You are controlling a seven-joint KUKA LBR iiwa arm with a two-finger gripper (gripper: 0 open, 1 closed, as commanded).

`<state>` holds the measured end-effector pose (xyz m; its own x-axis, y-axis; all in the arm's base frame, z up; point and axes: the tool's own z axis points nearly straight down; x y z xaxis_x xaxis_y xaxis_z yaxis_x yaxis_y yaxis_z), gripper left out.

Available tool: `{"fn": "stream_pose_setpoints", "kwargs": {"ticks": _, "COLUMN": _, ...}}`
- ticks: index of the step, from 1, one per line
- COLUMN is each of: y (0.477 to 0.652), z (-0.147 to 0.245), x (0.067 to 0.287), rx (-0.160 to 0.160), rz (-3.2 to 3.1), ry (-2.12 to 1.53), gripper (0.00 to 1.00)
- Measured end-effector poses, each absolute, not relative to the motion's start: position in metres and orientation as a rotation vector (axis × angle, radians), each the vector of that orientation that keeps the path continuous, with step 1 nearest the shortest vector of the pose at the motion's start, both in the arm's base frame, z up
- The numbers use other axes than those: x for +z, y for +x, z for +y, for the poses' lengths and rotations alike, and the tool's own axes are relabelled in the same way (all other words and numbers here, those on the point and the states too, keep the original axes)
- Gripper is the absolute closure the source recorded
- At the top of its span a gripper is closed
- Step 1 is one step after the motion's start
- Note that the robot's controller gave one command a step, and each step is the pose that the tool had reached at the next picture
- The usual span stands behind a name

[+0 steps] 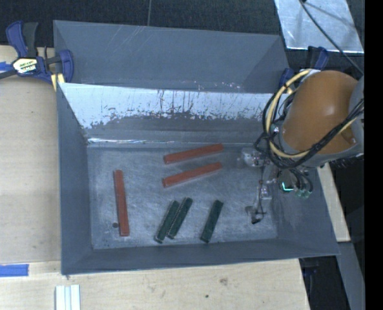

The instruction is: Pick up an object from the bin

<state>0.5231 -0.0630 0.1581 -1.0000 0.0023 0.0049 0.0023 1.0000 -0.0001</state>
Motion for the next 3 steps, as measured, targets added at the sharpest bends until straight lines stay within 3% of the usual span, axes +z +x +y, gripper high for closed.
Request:
{"fn": "stream_pose_setpoints", "kwargs": {"ticks": 1, "y": 0.576, "z": -0.066, "x": 0.078, "rx": 0.0, "rz": -3.143, "ry": -0.017, "gripper": 0.0}}
{"fn": "stream_pose_setpoints", "kwargs": {"ticks": 2, "y": 0.613, "z": 0.001, "x": 0.071, "rx": 0.002, "rz": -3.13, "ry": 0.287, "gripper": 0.0}}
{"fn": "stream_pose_setpoints", "kwargs": {"ticks": 3, "y": 0.615, "z": 0.001, "x": 0.072, "rx": 0.001, "rz": -3.138, "ry": 0.288, "gripper": 1.0}}
